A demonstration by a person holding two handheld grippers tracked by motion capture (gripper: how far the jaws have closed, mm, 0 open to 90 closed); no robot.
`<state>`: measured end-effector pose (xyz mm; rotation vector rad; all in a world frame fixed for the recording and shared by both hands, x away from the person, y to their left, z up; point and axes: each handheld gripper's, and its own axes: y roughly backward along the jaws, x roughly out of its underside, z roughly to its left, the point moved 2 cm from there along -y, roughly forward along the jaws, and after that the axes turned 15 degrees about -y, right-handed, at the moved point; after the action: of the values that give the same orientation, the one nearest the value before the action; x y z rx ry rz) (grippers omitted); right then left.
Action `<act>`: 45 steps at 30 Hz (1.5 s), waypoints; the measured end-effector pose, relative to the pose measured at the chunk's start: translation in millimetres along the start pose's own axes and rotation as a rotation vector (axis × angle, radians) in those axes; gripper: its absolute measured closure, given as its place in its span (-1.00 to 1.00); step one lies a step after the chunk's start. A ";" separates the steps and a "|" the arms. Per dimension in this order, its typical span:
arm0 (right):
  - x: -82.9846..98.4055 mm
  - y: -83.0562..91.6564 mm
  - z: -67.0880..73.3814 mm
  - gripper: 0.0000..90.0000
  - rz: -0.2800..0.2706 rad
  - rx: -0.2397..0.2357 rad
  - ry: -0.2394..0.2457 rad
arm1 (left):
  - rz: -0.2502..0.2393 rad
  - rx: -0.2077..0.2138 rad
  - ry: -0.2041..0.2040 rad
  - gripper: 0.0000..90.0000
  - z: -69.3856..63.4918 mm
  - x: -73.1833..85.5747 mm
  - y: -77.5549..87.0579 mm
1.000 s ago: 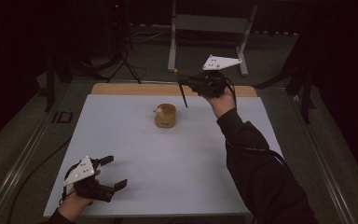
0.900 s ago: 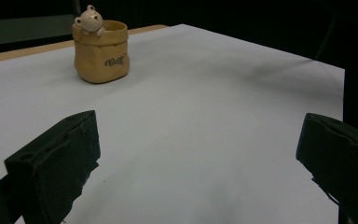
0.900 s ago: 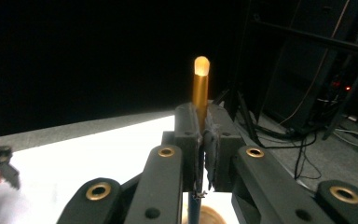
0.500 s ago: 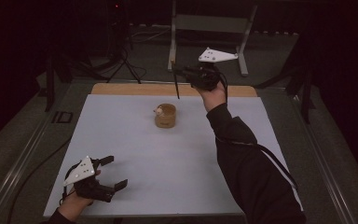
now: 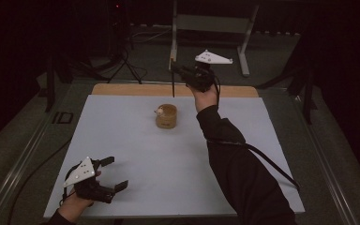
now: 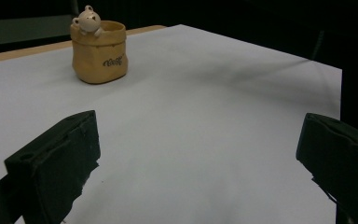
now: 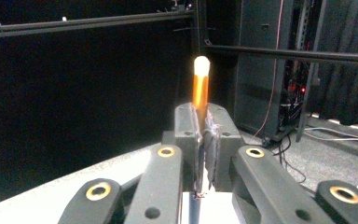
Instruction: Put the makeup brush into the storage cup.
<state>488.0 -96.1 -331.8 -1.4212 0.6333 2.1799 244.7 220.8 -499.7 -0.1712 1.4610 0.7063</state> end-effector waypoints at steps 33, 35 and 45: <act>44.7 -32.2 -24.9 0.88 0.062 0.055 0.009 | -0.003 0.016 0.000 -0.99 -1.9 0.6 -1.0; 48.8 -33.8 -26.6 0.88 0.066 0.060 0.004 | -0.002 0.016 -0.004 -0.99 -2.0 0.5 -1.1; 67.2 -42.6 -33.4 0.88 0.092 0.067 -0.013 | -0.004 0.018 -0.001 -0.99 -2.1 0.8 -1.3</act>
<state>513.2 -74.1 -411.4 -1.3673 0.7741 2.2143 243.5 218.9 -501.1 -0.1603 1.4656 0.6897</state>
